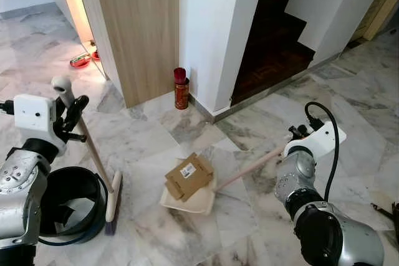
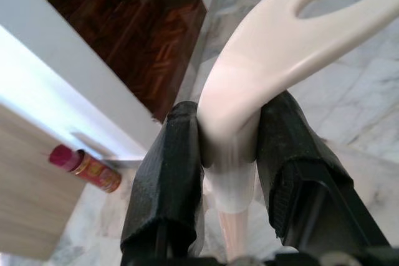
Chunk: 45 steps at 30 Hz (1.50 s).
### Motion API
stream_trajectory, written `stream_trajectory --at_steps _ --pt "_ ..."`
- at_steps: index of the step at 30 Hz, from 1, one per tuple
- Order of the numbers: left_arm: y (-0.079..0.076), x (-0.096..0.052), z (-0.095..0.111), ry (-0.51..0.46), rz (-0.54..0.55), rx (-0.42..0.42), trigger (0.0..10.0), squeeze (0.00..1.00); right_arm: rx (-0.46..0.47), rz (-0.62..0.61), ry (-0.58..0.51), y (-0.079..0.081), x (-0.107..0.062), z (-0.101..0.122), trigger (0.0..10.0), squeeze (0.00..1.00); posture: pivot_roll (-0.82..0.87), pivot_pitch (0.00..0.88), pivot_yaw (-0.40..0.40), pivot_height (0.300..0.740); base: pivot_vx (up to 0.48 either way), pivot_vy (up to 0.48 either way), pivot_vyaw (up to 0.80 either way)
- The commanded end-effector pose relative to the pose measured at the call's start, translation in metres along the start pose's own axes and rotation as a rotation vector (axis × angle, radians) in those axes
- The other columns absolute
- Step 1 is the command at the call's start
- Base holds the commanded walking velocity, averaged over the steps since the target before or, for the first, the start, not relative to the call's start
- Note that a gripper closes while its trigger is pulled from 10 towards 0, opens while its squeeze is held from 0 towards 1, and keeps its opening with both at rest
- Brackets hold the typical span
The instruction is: Sweep floor
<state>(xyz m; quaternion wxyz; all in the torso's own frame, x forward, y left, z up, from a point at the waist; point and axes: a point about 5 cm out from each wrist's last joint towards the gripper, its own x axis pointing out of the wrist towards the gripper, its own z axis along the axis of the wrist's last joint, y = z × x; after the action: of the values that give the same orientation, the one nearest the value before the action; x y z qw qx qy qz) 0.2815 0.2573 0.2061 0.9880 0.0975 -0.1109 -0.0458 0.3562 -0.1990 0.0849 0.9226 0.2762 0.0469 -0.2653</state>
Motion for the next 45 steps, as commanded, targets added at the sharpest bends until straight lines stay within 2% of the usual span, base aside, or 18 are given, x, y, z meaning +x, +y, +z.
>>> stream_trajectory --at_steps 1,7,10,12,19,22,25,27,29,34,39,45 --pt "-0.007 0.005 0.009 -0.064 -0.035 -0.010 10.0 0.00 0.068 0.031 -0.018 0.010 0.003 0.010 10.0 0.00 0.21 0.000 -0.083 0.740 0.000 0.000 0.00" --pt "-0.013 0.010 0.010 -0.088 -0.063 -0.030 10.0 0.00 0.076 0.101 0.017 0.014 0.003 0.006 10.0 0.00 0.21 0.000 -0.084 0.740 0.000 0.000 0.00" --pt "-0.021 0.012 0.007 -0.085 -0.099 -0.055 10.0 0.00 0.133 0.172 0.095 0.017 0.001 -0.003 10.0 0.00 0.20 0.000 -0.083 0.740 0.000 0.000 0.00" --pt "-0.023 0.012 0.007 -0.085 -0.109 -0.060 10.0 0.00 0.134 0.181 0.101 0.017 0.001 -0.004 10.0 0.00 0.20 0.000 -0.083 0.740 0.000 0.000 0.00" --pt "-0.046 0.015 0.004 -0.069 -0.247 -0.172 10.0 0.00 0.160 0.250 0.147 0.024 0.000 -0.006 10.0 0.00 0.20 0.000 -0.086 0.740 0.000 0.000 0.00" --pt "-0.049 0.017 0.004 -0.076 -0.253 -0.187 10.0 0.00 0.173 0.284 0.147 0.028 0.000 -0.004 10.0 0.00 0.20 0.000 -0.088 0.740 0.000 0.000 0.00" --pt "-0.046 0.018 0.006 -0.097 -0.212 -0.206 10.0 0.00 0.186 0.307 0.183 0.032 0.000 -0.005 10.0 0.00 0.20 0.000 -0.088 0.740 0.000 0.000 0.00" --pt "-0.046 0.019 0.006 -0.101 -0.198 -0.205 10.0 0.00 0.210 0.315 0.183 0.033 0.000 -0.004 10.0 0.00 0.19 0.000 -0.086 0.740 0.000 0.000 0.00" --pt "-0.045 0.019 0.001 -0.092 -0.118 -0.117 10.0 0.00 0.119 0.298 0.130 0.030 0.003 0.003 10.0 0.00 0.18 0.000 -0.087 0.740 0.000 0.000 0.00" --pt "-0.044 0.019 -0.002 -0.106 -0.040 -0.092 10.0 0.00 0.097 0.291 0.117 0.024 0.007 0.010 10.0 0.00 0.17 0.000 -0.084 0.740 0.000 0.000 0.00" --pt "-0.052 0.020 0.001 -0.116 -0.076 -0.089 10.0 0.00 0.118 0.279 0.082 0.017 0.012 0.020 10.0 0.00 0.15 0.000 -0.073 0.740 0.000 0.000 0.00" --pt "-0.053 0.024 0.023 -0.180 -0.101 -0.047 10.0 0.00 0.097 0.274 0.050 0.012 0.013 0.024 10.0 0.00 0.15 0.000 -0.066 0.740 0.000 0.000 0.00"
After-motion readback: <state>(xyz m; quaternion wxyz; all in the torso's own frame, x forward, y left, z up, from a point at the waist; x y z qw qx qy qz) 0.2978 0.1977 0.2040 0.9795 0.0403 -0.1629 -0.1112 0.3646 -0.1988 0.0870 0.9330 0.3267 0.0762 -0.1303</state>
